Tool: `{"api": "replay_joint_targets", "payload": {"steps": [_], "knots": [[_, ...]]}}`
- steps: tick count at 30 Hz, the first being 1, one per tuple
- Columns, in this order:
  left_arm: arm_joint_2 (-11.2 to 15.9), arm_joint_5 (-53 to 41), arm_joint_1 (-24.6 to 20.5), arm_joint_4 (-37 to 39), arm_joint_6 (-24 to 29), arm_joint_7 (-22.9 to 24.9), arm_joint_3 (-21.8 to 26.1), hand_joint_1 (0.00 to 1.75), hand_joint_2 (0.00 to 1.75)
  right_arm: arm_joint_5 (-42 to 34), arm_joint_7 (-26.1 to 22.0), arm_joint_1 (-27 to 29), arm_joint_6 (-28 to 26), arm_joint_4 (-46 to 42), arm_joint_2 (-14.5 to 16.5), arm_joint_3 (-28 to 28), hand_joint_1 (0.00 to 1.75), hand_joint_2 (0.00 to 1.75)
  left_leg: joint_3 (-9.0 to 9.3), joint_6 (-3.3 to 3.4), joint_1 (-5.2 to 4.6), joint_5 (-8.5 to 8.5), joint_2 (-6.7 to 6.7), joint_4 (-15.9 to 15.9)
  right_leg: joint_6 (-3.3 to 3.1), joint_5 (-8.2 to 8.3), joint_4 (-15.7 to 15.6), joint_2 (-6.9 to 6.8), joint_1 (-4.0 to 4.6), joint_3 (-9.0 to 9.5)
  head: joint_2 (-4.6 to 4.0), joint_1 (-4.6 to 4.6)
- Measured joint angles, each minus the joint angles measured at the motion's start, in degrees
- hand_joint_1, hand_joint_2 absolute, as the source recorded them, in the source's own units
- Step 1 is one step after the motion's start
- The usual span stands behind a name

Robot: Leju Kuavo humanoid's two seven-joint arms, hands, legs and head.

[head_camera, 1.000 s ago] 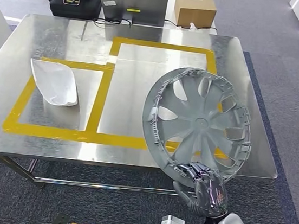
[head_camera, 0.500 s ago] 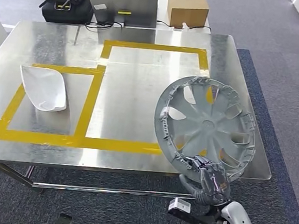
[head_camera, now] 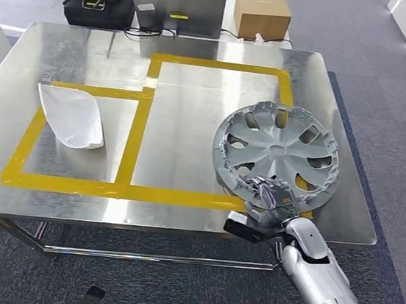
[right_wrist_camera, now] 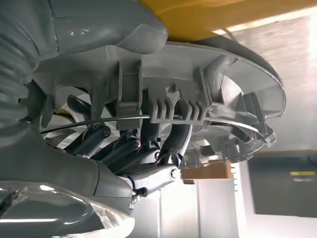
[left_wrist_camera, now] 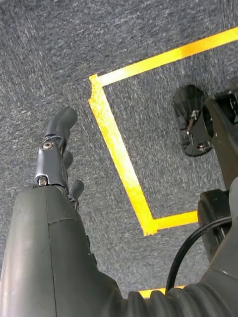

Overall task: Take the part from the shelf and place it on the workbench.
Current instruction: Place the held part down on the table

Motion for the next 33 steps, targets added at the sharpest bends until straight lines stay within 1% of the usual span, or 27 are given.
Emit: {"api": "replay_joint_targets", "payload": {"steps": [1, 2, 3, 5, 6, 7, 8, 11, 12, 13, 15, 16, 17, 18, 19, 20, 21, 22, 23, 26, 27, 28, 29, 30, 31, 32, 33], "knots": [[0.0, -0.2, 0.0, 0.0, -0.2, 0.1, 0.0, 0.00, 1.75, 0.4, 0.1, -0.8, 0.0, 1.2, 0.5, 0.5, 1.75, 1.75, 0.06, 0.03, -0.03, -0.04, -0.01, 0.0, 0.13, -0.76, 3.1, -0.01, -0.01, -1.56, 0.00, 0.00], [0.0, -0.4, 0.1, 0.0, -0.3, 0.1, 0.0, 0.00, 1.75, 0.8, 0.3, -1.5, 0.0, 2.2, 1.0, 1.0, 1.75, 1.75, 0.19, 0.05, -0.05, -0.12, -0.02, 0.0, 0.21, -0.39, 4.2, -0.02, -0.01, -2.25, 0.00, 0.01], [0.0, -0.5, 0.1, 0.0, -0.4, 0.2, 0.0, 0.00, 1.75, 1.0, 0.4, -2.2, 0.0, 3.1, 1.5, 1.5, 1.75, 1.75, 0.36, 0.02, -0.05, -0.23, -0.06, 0.1, 0.22, 1.04, 3.0, -0.04, -0.02, -1.86, 0.00, 0.03], [-0.1, -0.8, 0.1, 0.0, -0.5, 0.2, -0.2, 0.00, 1.75, 1.7, 0.7, -3.9, 0.1, 5.1, 2.8, 2.6, 1.75, 1.75, 0.75, -0.28, -0.04, -0.56, -0.09, 0.2, -0.02, 5.09, -4.4, -0.09, -0.01, 1.57, 0.00, 0.05], [-0.1, -1.0, -0.1, 0.0, -0.6, 0.2, -0.3, 0.00, 1.75, 2.1, 0.9, -4.9, 0.2, 6.1, 3.5, 3.3, 1.75, 1.75, 0.78, -0.55, -0.14, -0.75, -0.07, 0.4, -0.25, 6.20, -8.0, -0.10, 0.06, 3.44, 0.00, 0.09], [-0.1, -1.2, -0.2, 0.0, -0.6, 0.3, -0.4, 0.00, 1.75, 2.5, 0.9, -5.7, 0.4, 7.0, 4.3, 3.9, 1.75, 1.75, 0.72, -0.86, -0.23, -0.85, -0.04, 0.5, -0.52, 6.64, -10.4, -0.09, 0.13, 4.71, 0.00, 0.08], [-0.2, -1.4, -0.3, 0.0, -0.7, 0.4, -0.5, 0.00, 1.75, 2.9, 1.0, -6.5, 0.5, 7.7, 5.0, 4.6, 1.75, 1.75, 0.64, -1.15, -0.29, -0.88, 0.00, 0.5, -0.84, 6.39, -11.4, -0.06, 0.25, 5.28, 0.00, 0.07], [-0.3, -2.0, -0.4, 0.0, -0.7, 0.5, -0.9, 0.00, 1.75, 4.4, 1.3, -8.4, 1.4, 9.4, 7.2, 6.5, 1.75, 1.75, 0.54, -2.13, -0.16, -1.25, 0.01, 0.8, -1.90, 6.53, -11.8, 0.02, 0.25, 5.59, 0.00, 0.05], [-0.3, -2.1, -0.4, 0.0, -0.7, 0.5, -1.1, 0.00, 1.75, 5.2, 1.5, -9.2, 1.8, 9.9, 8.0, 7.3, 1.75, 1.75, 0.12, -2.51, -0.09, -2.07, 0.00, 2.0, -2.27, 6.63, -11.9, 0.02, 0.13, 5.65, 0.00, -0.09], [-0.3, -2.3, -0.5, 0.0, -0.7, 0.5, -1.2, 0.00, 1.75, 6.0, 1.8, -9.8, 2.2, 10.4, 8.7, 8.2, 1.75, 1.75, -0.83, -2.87, 0.00, -3.42, -0.02, 4.2, -2.55, 6.71, -12.0, 0.01, -0.01, 5.68, 0.00, -0.23], [-0.3, -2.7, -0.6, 0.0, -0.7, 0.5, -1.4, 0.00, 1.75, 7.3, 2.4, -10.8, 2.6, 11.2, 10.1, 10.1, 1.75, 1.75, -4.09, -3.44, 0.20, -6.82, -0.03, 11.2, -2.85, 6.69, -12.0, 0.03, 0.00, 5.62, 0.00, -0.47], [-0.3, -2.9, -0.6, 0.0, -0.7, 0.5, -1.4, 0.00, 1.75, 7.8, 2.6, -11.1, 2.7, 11.5, 10.7, 11.1, 1.75, 1.75, -5.59, -3.60, 0.30, -7.88, -0.04, 14.3, -2.87, 6.67, -11.9, 0.04, 0.01, 5.61, 0.00, -0.48], [-0.3, -3.1, -0.6, 0.0, -0.7, 0.5, -1.4, 0.00, 1.75, 8.2, 2.8, -11.4, 2.8, 11.7, 11.3, 12.1, 1.75, 1.75, -6.43, -3.68, 0.35, -7.93, -0.03, 15.9, -2.89, 6.65, -11.9, 0.05, 0.01, 5.62, 0.00, -0.49], [-0.3, -3.2, -0.6, 0.0, -0.7, 0.5, -1.4, 0.00, 1.75, 8.4, 2.8, -11.7, 2.8, 11.9, 11.8, 13.1, 1.75, 1.75, -6.25, -3.67, 0.38, -6.80, -0.03, 15.1, -2.88, 6.63, -11.9, 0.04, 0.01, 5.66, 0.00, -0.49], [-0.3, -3.4, -0.6, 0.0, -0.7, 0.5, -1.4, 0.00, 1.75, 8.7, 2.8, -12.0, 2.8, 12.1, 12.3, 14.0, 1.75, 1.75, -5.19, -3.57, 0.41, -4.82, -0.03, 12.5, -2.84, 6.60, -11.9, 0.03, 0.01, 5.72, 0.00, -0.50], [-0.3, -3.7, -0.6, 0.0, -0.5, 0.5, -1.4, 0.00, 1.75, 9.0, 2.8, -12.4, 2.8, 12.1, 12.7, 14.8, 1.75, 1.75, -3.62, -3.41, 0.42, -2.60, -0.02, 8.5, -2.77, 6.56, -11.9, 0.00, 0.01, 5.76, 0.00, -0.50], [-0.3, -3.8, -0.6, 0.0, -0.3, 0.5, -1.4, 0.00, 1.75, 9.2, 2.8, -12.9, 2.8, 12.2, 13.0, 15.7, 1.75, 1.75, -2.10, -3.24, 0.36, -0.99, -0.03, 4.9, -2.60, 6.52, -11.8, -0.02, 0.13, 5.69, 0.00, -0.50], [-0.3, -3.9, -0.6, 0.0, 0.0, 0.5, -1.4, 0.00, 1.75, 9.3, 2.7, -13.3, 2.9, 12.2, 13.3, 16.5, 1.75, 1.75, -1.10, -3.05, 0.30, -0.10, -0.03, 2.3, -2.38, 6.53, -11.8, -0.03, 0.24, 5.54, 0.00, -0.50], [-0.3, -3.9, -0.6, 0.0, 0.4, 0.5, -1.4, 0.00, 1.75, 9.4, 2.7, -13.7, 3.0, 12.2, 13.5, 17.3, 1.75, 1.75, -0.68, -2.86, 0.22, 0.12, -0.06, 1.0, -2.14, 6.58, -11.8, -0.06, 0.34, 5.37, 0.00, -0.48], [-0.4, -3.9, -0.5, 0.0, 0.9, 0.5, -1.4, 0.00, 1.75, 9.6, 2.5, -14.5, 3.2, 12.1, 14.1, 19.3, 1.75, 1.75, -0.69, -2.00, 0.24, 0.11, -0.17, 0.5, -1.31, 6.46, -11.8, -0.20, 0.40, 5.03, 0.00, -0.45], [-0.4, -3.9, -0.5, 0.0, 0.9, 0.5, -1.4, 0.00, 1.75, 9.7, 2.4, -14.8, 3.4, 12.0, 14.2, 19.9, 1.75, 1.75, -0.61, -1.62, 0.34, 0.22, -0.17, 0.3, -1.08, 5.76, -10.9, -0.23, 0.39, 4.56, 0.00, -0.39], [-0.4, -3.9, -0.6, 0.0, 0.9, 0.4, -1.4, 0.00, 1.75, 9.7, 2.4, -15.1, 3.6, 11.8, 14.3, 20.5, 1.75, 1.75, -0.53, -1.28, 0.47, 0.34, -0.16, 0.1, -0.92, 4.50, -8.9, -0.24, 0.39, 3.55, 0.00, -0.32], [-0.4, -3.9, -0.6, 0.0, 0.9, 0.2, -1.4, 0.00, 1.75, 9.8, 2.4, -15.4, 3.9, 11.6, 14.4, 21.1, 1.75, 1.75, -0.50, -1.05, 0.51, 0.38, -0.15, 0.1, -0.83, 2.81, -5.7, -0.24, 0.38, 1.96, 0.00, -0.26], [-0.4, -3.9, -0.7, 0.0, 0.9, 0.1, -1.4, 0.00, 1.75, 9.8, 2.4, -15.7, 4.2, 11.5, 14.5, 21.6, 1.31, 1.31, -0.52, -0.86, 0.49, 0.37, -0.15, 0.1, -0.76, 1.12, -1.7, -0.24, 0.40, 0.12, 0.00, -0.21], [-0.4, -3.9, -0.6, 0.0, 0.8, 0.0, -1.4, 0.00, 1.75, 9.7, 2.4, -15.8, 4.6, 11.3, 14.5, 22.2, 0.87, 0.87, -0.51, -0.76, 0.45, 0.34, -0.16, 0.1, -0.73, -0.07, 2.0, -0.24, 0.42, -1.66, 0.00, -0.22], [-0.4, -3.9, -0.6, 0.0, 0.8, -0.1, -1.4, 0.00, 1.75, 9.5, 2.6, -15.8, 4.9, 11.2, 14.5, 22.6, 0.44, 0.44, -0.46, -0.68, 0.41, 0.29, -0.18, 0.1, -0.72, -0.35, 4.2, -0.24, 0.43, -2.82, 0.00, -0.23], [-0.4, -3.9, -0.6, 0.0, 0.7, -0.2, -1.4, 0.00, 1.75, 9.4, 2.7, -15.9, 5.1, 11.0, 14.5, 22.9, 0.00, 0.00, -0.38, -0.62, 0.37, 0.23, -0.25, 0.1, -0.80, 0.51, 4.2, -0.24, 0.45, -2.96, 0.00, -0.21]]}}
